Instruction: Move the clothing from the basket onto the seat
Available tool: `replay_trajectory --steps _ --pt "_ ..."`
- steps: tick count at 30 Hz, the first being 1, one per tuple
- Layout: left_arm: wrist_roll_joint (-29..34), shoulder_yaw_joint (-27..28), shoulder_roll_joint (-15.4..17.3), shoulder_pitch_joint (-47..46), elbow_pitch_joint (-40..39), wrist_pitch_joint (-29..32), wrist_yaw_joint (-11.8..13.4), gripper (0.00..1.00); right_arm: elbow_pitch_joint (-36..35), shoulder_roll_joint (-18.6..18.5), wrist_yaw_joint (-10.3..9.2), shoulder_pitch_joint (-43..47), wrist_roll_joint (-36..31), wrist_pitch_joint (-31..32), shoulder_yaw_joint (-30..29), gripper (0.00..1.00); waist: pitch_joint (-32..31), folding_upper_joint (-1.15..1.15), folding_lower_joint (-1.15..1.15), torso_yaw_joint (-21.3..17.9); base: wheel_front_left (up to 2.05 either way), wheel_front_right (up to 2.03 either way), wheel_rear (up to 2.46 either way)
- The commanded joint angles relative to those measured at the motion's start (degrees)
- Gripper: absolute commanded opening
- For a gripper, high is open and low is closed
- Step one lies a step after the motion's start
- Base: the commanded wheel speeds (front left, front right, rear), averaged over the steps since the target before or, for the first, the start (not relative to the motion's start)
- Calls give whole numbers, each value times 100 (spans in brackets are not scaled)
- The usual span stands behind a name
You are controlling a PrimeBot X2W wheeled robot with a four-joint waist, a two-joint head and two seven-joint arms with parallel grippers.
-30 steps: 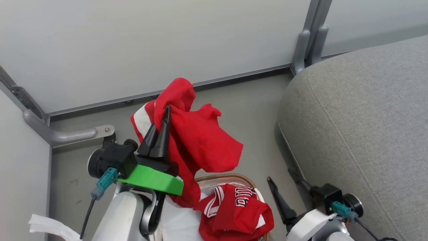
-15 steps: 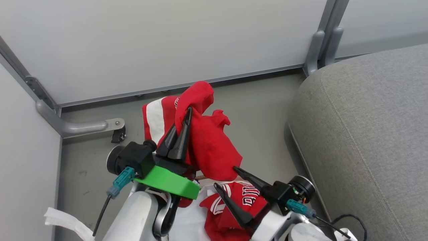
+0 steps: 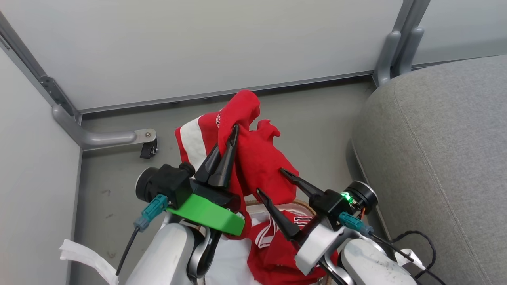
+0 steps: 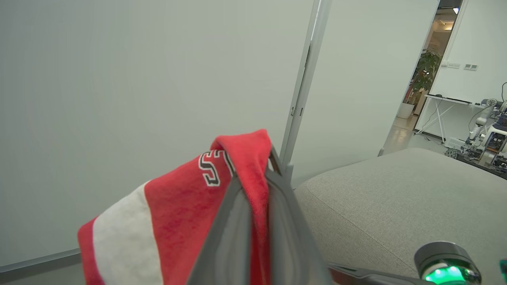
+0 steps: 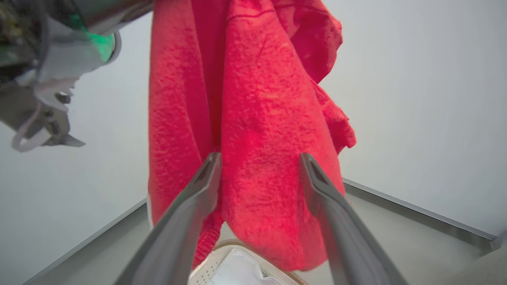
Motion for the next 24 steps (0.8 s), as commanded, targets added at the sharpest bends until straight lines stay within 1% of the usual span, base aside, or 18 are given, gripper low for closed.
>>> replay_trajectory --steps 1,10,24 --pt "-42 -22 14 -104 -25 -21 -18 0 40 -9 -4 -68 -102 -28 -47 100 11 0 0 14 0 0 0" --pt "-81 -217 14 -146 -28 -21 -18 0 334 38 -4 -248 -400 -28 -169 100 46 0 0 58 0 0 0" --pt "-249 -847 15 -288 -164 -21 -18 0 802 38 -4 -591 -111 -27 -119 100 45 0 0 349 0 0 0"
